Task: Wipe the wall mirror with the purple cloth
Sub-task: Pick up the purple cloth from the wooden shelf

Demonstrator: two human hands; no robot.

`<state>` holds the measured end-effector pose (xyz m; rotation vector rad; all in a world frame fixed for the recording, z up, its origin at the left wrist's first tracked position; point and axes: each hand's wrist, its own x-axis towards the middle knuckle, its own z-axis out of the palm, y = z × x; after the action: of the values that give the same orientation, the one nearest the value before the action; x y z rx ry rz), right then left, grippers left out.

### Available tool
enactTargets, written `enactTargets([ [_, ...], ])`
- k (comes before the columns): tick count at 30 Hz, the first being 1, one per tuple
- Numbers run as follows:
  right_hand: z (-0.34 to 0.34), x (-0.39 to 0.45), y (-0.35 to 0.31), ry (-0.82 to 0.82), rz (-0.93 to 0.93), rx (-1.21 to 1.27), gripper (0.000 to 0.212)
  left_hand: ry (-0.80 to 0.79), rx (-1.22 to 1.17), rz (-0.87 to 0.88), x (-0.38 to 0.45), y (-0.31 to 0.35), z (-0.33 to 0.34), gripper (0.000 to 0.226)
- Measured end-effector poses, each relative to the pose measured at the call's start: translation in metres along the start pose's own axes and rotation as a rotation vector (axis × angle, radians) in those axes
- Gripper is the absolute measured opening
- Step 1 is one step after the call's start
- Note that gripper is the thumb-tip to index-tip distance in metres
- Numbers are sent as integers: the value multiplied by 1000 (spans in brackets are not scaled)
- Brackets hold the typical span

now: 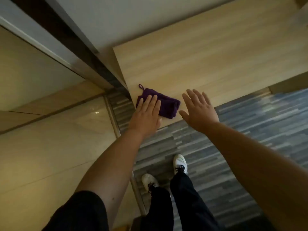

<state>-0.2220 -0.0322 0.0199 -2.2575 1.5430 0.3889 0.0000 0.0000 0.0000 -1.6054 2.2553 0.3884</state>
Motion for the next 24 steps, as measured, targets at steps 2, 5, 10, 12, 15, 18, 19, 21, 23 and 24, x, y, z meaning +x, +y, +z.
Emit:
enactTargets([
  [2,11,10,5,9,13,-11,71,-9,14,10,15,-2,8,73],
  [5,28,17,8,14,21,-28,70,-28,18,59,37,-8,18,76],
  [10,38,20,11,13,14,-29,69,-68,14,134,57,-15,26,82],
  [12,42,20,11,11,11,-20,68,-60,4,144,57,-15,27,88],
  [15,44,17,8,11,5,-13,67,-59,-10,142,53,-13,29,98],
  [18,47,13,2,1,-4,-7,66,-67,-9,103,40,-8,37,108],
  [19,47,11,1,0,-9,-8,66,-77,-9,90,34,-6,41,112],
  [21,47,6,-2,1,-15,-13,66,-85,-12,72,21,-2,50,118],
  [23,47,2,-5,0,-19,-18,66,-53,-13,55,7,2,59,117],
  [24,47,1,-8,0,-21,-18,66,-16,-12,44,-1,5,64,112],
])
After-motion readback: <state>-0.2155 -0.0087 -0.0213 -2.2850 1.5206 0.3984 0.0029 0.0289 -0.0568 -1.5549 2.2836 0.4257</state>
